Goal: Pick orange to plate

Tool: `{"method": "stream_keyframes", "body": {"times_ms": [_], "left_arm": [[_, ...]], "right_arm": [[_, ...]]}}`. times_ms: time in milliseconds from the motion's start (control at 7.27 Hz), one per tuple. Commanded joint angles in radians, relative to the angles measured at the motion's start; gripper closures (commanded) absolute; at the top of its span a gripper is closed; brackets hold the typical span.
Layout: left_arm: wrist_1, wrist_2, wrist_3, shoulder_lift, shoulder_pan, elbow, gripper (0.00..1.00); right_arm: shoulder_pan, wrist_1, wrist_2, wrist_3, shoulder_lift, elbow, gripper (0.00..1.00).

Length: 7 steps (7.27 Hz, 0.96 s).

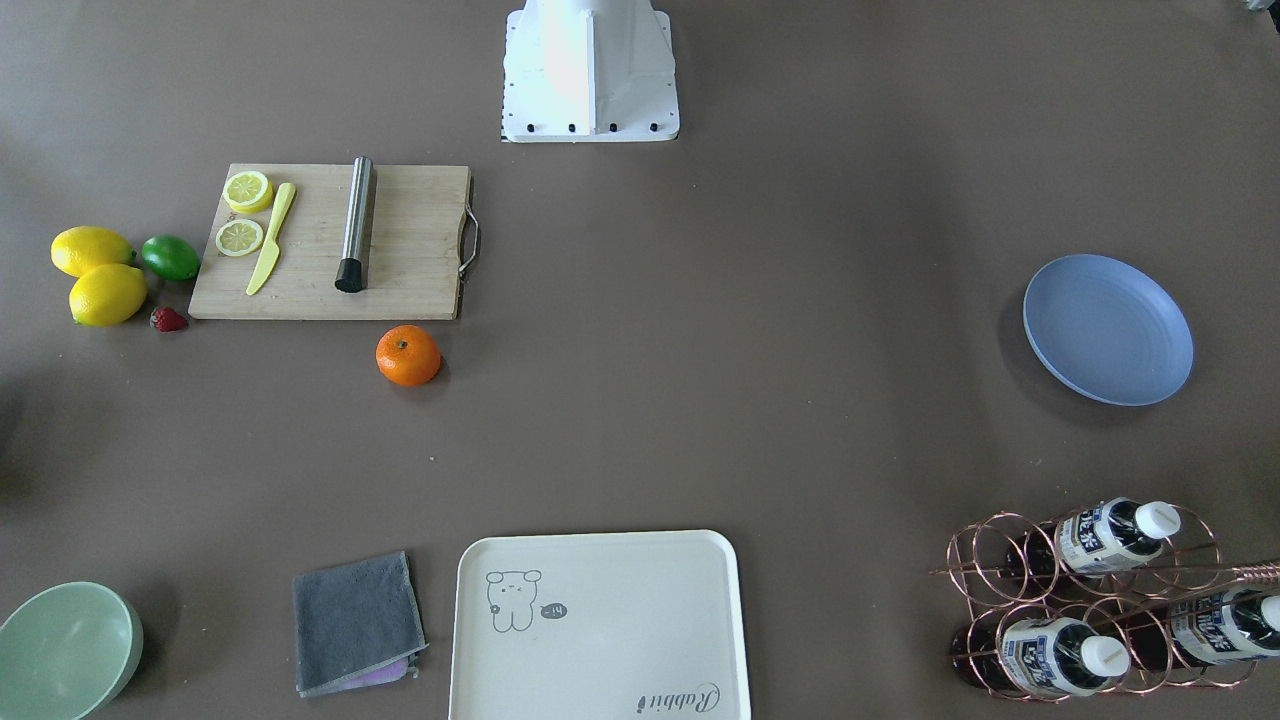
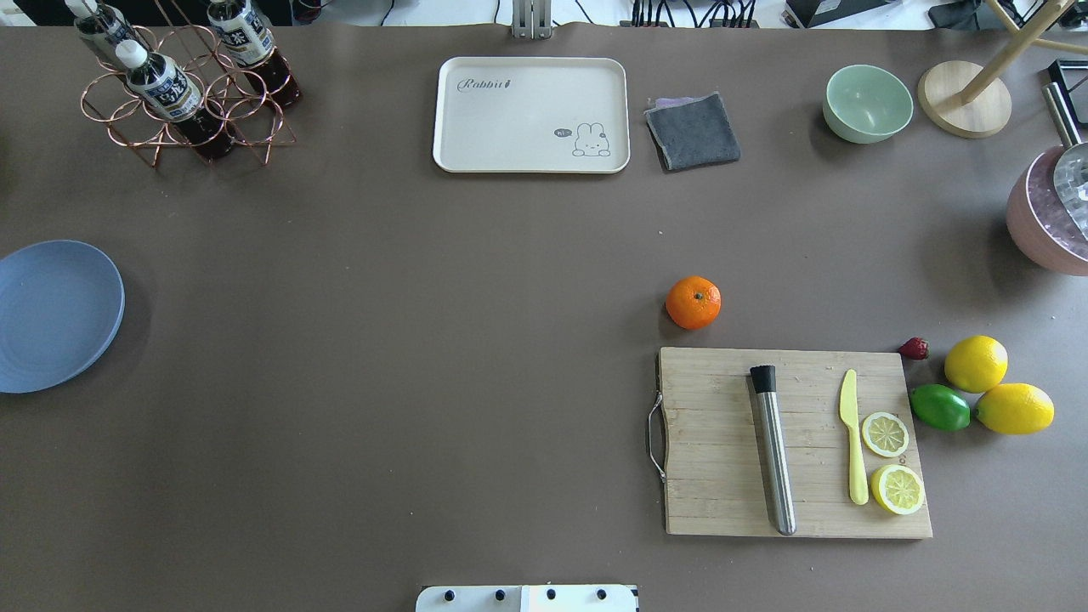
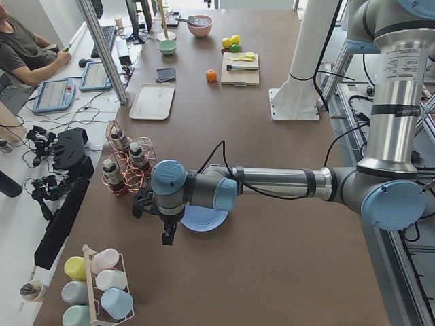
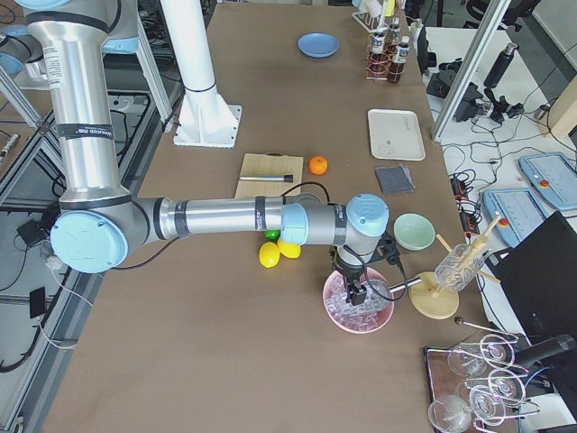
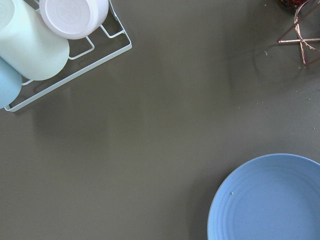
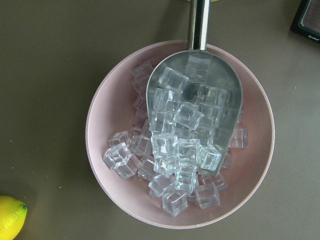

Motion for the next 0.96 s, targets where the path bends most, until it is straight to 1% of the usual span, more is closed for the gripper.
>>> {"method": "stream_keyframes", "body": {"times_ms": [0, 275, 550, 826], "left_arm": [[-0.007, 0.006, 0.001, 0.005, 0.001, -0.002, 0.02], [-0.002, -0.001, -0.001, 0.008, 0.002, -0.025, 0.02], [0.001, -0.003, -0.012, 0.005, 0.028, -0.025, 0.02], [-0.004, -0.004, -0.002, 0.009, 0.028, -0.022, 0.02]], "right_arm": [[0.002, 0.000, 0.002, 0.002, -0.009, 0.004, 0.00], [0.002, 0.000, 0.000, 0.001, -0.010, 0.001, 0.00], [0.002, 0.000, -0.001, 0.001, -0.010, -0.002, 0.00], [0.001, 0.000, 0.000, 0.011, -0.009, -0.010, 0.00]]}}
